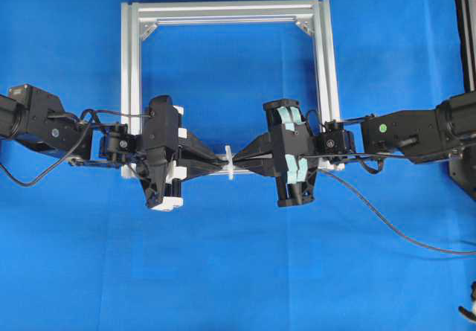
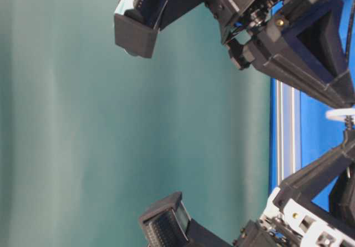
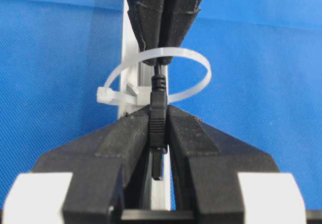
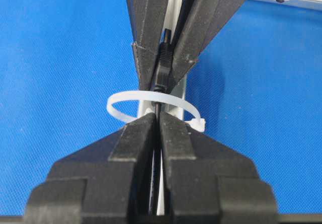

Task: Insert the wire through the string loop located in the center.
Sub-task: 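Pull the cable leftward through the loop with the left gripper, releasing right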

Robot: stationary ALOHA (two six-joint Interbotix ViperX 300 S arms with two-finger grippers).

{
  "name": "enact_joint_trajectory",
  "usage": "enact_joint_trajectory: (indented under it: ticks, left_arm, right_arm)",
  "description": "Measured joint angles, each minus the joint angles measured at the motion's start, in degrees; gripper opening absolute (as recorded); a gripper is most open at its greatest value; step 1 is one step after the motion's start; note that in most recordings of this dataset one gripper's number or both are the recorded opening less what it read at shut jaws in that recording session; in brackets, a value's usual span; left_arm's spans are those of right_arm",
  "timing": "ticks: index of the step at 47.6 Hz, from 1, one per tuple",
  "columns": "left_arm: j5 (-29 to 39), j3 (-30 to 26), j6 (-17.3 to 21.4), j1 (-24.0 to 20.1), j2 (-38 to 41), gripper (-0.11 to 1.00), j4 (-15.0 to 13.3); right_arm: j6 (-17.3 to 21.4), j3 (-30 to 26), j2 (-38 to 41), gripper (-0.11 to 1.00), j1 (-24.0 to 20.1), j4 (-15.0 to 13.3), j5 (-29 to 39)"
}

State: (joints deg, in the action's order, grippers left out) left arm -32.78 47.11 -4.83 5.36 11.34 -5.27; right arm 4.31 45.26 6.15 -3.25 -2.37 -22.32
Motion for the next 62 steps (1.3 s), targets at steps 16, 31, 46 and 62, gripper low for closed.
enact_joint_trajectory:
  ticks: [16,31,46,62]
  left_arm:
    - [0.0,0.0,0.0,-0.3,0.0,0.07,0.1]
    - [0.0,0.0,0.0,-0.4,0.0,0.07,0.1]
    - [0.3,2.0,0.0,-0.2,-1.2,0.07,0.1]
    - [0.2,11.0,-0.2,1.0,-9.1,0.07,0.1]
  right_arm:
    - [0.0,-0.1,-0.1,0.59,-0.3,0.0,-0.1]
    - [0.1,-0.1,-0.1,0.97,-0.4,0.0,0.0]
    - [0.1,-0.1,-0.1,0.97,-0.4,0.1,-0.1]
    - [0.1,-0.1,-0.1,0.97,-0.6,0.0,0.0]
